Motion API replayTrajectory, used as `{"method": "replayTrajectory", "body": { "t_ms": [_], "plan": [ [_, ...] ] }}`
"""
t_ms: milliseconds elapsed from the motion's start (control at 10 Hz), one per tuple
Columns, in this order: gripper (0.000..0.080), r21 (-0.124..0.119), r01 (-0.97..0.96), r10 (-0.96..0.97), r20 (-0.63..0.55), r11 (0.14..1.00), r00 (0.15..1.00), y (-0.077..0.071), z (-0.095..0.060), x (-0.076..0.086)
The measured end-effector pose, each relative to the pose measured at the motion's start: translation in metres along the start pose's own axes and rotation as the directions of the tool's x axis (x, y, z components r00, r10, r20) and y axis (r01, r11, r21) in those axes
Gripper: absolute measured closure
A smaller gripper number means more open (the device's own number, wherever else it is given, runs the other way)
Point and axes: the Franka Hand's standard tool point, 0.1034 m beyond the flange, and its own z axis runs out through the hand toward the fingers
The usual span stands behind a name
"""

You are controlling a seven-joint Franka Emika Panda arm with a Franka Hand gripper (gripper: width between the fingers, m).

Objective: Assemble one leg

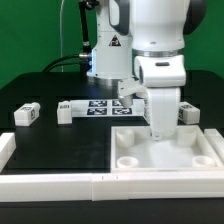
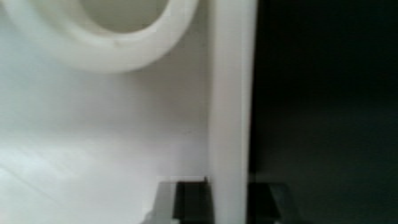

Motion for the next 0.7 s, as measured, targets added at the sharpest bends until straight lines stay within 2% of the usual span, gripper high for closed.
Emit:
{"method": "replayTrajectory", "body": {
  "t_ms": [300, 400, 500, 600, 700],
  "plan": [
    [0.0736, 0.001, -0.015, 0.015, 0.001, 1.0, 1.0, 0.0005, 0.0, 0.0026],
    [0.0675, 0.001, -0.015, 0.015, 0.001, 1.0, 1.0, 0.0005, 0.0, 0.0026],
    [0.0675, 0.001, -0.015, 0.015, 0.001, 1.0, 1.0, 0.0005, 0.0, 0.0025],
    [0.0432, 0.001, -0.015, 0.015, 0.001, 1.0, 1.0, 0.0006, 0.0, 0.0024],
    [0.0432, 0.001, -0.015, 0.015, 0.001, 1.0, 1.0, 0.0005, 0.0, 0.0024]
  ]
}}
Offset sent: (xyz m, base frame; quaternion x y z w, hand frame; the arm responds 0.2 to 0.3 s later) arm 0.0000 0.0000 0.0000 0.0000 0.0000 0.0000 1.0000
